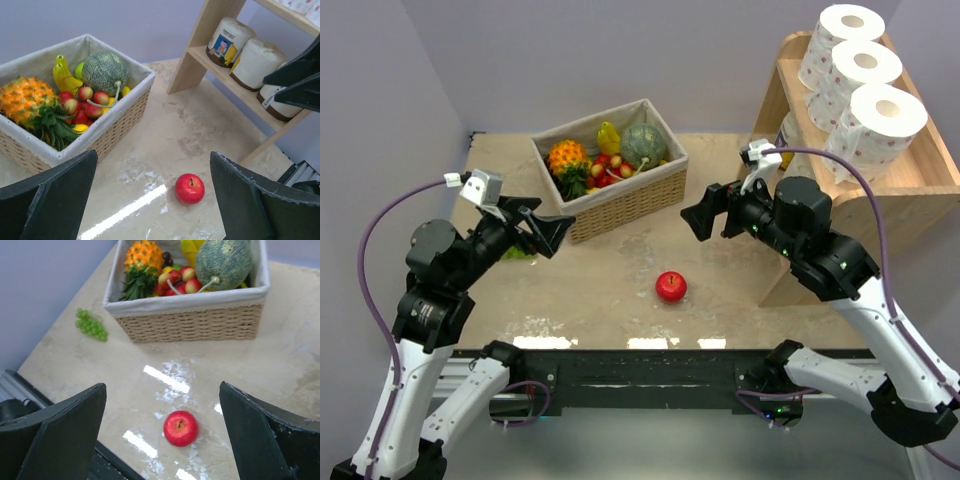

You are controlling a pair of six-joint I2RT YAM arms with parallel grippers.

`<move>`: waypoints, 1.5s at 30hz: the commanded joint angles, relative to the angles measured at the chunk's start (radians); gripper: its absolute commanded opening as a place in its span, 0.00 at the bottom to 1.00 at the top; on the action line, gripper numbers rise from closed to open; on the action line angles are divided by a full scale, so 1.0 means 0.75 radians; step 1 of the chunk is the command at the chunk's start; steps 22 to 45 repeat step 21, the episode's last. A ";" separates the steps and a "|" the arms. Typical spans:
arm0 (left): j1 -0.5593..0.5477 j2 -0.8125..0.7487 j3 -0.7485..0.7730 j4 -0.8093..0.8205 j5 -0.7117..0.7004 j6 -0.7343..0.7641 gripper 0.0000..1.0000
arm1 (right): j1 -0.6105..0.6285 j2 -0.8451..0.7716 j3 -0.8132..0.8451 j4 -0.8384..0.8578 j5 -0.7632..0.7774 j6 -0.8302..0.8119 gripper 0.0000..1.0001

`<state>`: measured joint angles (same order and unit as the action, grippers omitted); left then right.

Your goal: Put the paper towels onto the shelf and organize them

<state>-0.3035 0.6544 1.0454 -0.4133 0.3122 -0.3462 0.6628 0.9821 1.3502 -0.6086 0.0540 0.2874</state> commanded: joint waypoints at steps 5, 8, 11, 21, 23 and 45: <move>-0.004 0.011 0.089 -0.030 0.028 0.024 1.00 | 0.002 -0.172 -0.119 0.214 -0.113 0.122 0.99; -0.004 0.003 0.087 -0.040 -0.001 0.028 1.00 | 0.004 -0.191 -0.123 0.200 -0.074 0.124 0.99; -0.004 0.001 0.081 -0.044 -0.003 0.030 1.00 | 0.002 -0.191 -0.115 0.182 -0.043 0.128 0.99; -0.004 0.001 0.075 -0.026 0.003 0.022 1.00 | 0.002 -0.187 -0.115 0.182 -0.041 0.140 0.99; -0.004 0.001 0.075 -0.026 0.003 0.022 1.00 | 0.002 -0.187 -0.115 0.182 -0.041 0.140 0.99; -0.004 0.001 0.075 -0.026 0.003 0.022 1.00 | 0.002 -0.187 -0.115 0.182 -0.041 0.140 0.99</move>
